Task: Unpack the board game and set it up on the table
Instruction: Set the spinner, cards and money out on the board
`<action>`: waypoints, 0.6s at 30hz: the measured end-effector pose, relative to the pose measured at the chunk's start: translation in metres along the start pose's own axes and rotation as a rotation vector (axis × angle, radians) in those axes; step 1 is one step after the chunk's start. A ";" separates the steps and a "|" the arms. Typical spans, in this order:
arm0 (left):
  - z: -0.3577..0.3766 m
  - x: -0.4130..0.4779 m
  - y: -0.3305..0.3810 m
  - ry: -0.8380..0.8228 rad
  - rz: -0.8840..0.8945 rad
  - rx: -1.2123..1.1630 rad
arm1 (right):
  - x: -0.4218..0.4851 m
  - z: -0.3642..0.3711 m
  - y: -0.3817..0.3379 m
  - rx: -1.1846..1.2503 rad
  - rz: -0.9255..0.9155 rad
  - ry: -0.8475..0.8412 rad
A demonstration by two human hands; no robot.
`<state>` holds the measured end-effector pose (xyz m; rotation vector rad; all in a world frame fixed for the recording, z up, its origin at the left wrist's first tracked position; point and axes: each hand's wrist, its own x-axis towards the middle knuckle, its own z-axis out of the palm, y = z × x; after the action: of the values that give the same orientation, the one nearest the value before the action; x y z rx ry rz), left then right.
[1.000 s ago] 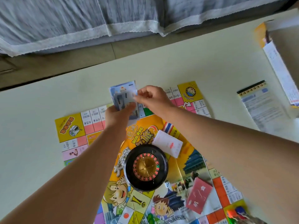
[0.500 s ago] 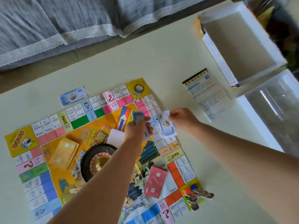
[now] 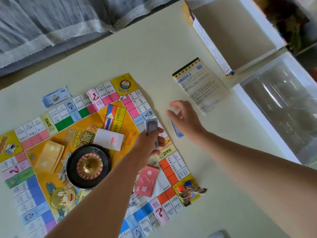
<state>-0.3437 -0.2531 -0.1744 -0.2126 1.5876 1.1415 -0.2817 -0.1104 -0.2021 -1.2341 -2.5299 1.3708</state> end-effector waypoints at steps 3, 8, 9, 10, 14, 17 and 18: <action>-0.003 -0.010 -0.010 -0.023 -0.007 0.109 | -0.023 0.008 -0.030 0.139 -0.061 -0.268; -0.019 -0.030 -0.029 -0.040 -0.044 0.149 | -0.061 0.039 -0.046 0.116 -0.097 -0.353; -0.025 -0.037 -0.034 -0.019 -0.037 0.127 | -0.069 0.045 -0.047 0.134 -0.096 -0.320; -0.033 -0.045 -0.038 0.019 -0.028 0.108 | -0.077 0.052 -0.051 0.150 -0.100 -0.295; -0.061 -0.071 -0.061 0.159 -0.015 0.129 | -0.115 0.075 -0.066 0.146 -0.136 -0.355; -0.087 -0.089 -0.085 0.210 -0.022 0.170 | -0.144 0.096 -0.071 0.176 -0.105 -0.498; -0.098 -0.097 -0.095 0.217 -0.031 0.177 | -0.154 0.105 -0.071 0.157 -0.132 -0.501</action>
<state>-0.3101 -0.4153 -0.1540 -0.2503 1.8601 0.9728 -0.2578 -0.3047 -0.1651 -0.7519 -2.6589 2.0038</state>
